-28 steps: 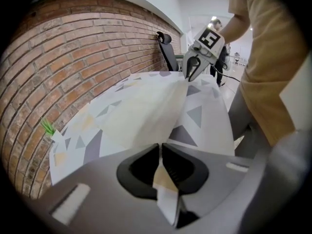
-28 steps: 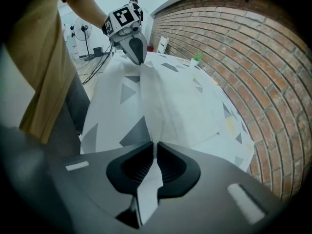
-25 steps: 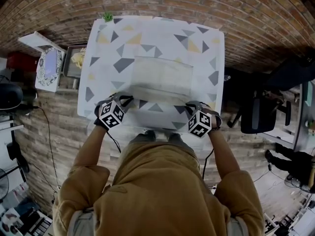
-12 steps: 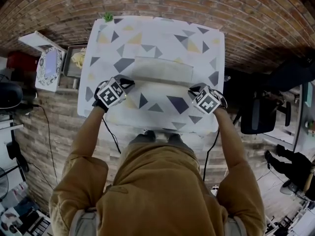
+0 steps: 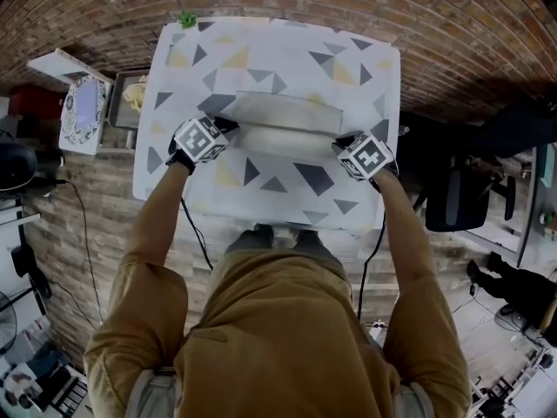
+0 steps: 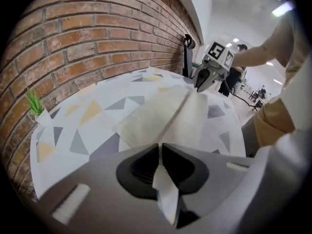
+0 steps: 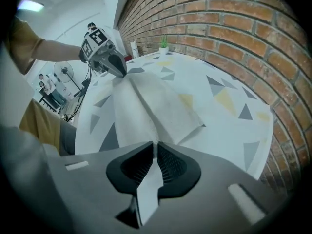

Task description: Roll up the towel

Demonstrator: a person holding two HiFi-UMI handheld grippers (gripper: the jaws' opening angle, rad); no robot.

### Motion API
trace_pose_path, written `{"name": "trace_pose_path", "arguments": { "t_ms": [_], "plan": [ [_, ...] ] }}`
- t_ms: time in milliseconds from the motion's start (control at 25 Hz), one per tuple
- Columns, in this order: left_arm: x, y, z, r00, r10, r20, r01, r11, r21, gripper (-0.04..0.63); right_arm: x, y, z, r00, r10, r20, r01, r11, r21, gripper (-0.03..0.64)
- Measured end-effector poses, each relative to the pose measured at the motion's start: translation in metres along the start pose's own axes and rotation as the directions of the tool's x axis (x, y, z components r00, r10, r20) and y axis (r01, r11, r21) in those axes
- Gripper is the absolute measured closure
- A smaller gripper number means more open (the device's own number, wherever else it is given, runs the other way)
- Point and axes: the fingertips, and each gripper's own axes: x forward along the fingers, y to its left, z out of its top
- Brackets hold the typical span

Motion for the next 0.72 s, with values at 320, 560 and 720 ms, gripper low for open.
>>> {"name": "trace_pose_path", "arguments": {
  "t_ms": [320, 560, 720],
  "plan": [
    [0.014, 0.005, 0.004, 0.991, 0.136, -0.006, -0.136, 0.989, 0.052, 0.509, 0.002, -0.002, -0.001, 0.994, -0.105, 0.018, 0.105, 0.994, 0.011, 0.583],
    [0.003, 0.020, 0.001, 0.953, 0.292, 0.074, -0.292, 0.956, -0.012, 0.378, -0.001, -0.015, -0.001, 0.970, -0.227, 0.083, 0.218, 0.970, 0.105, 0.478],
    [-0.022, 0.030, 0.001, 0.907, 0.395, 0.146, -0.388, 0.919, -0.078, 0.345, -0.022, -0.029, 0.003, 0.927, -0.328, 0.184, 0.297, 0.938, 0.179, 0.376]
  ]
}}
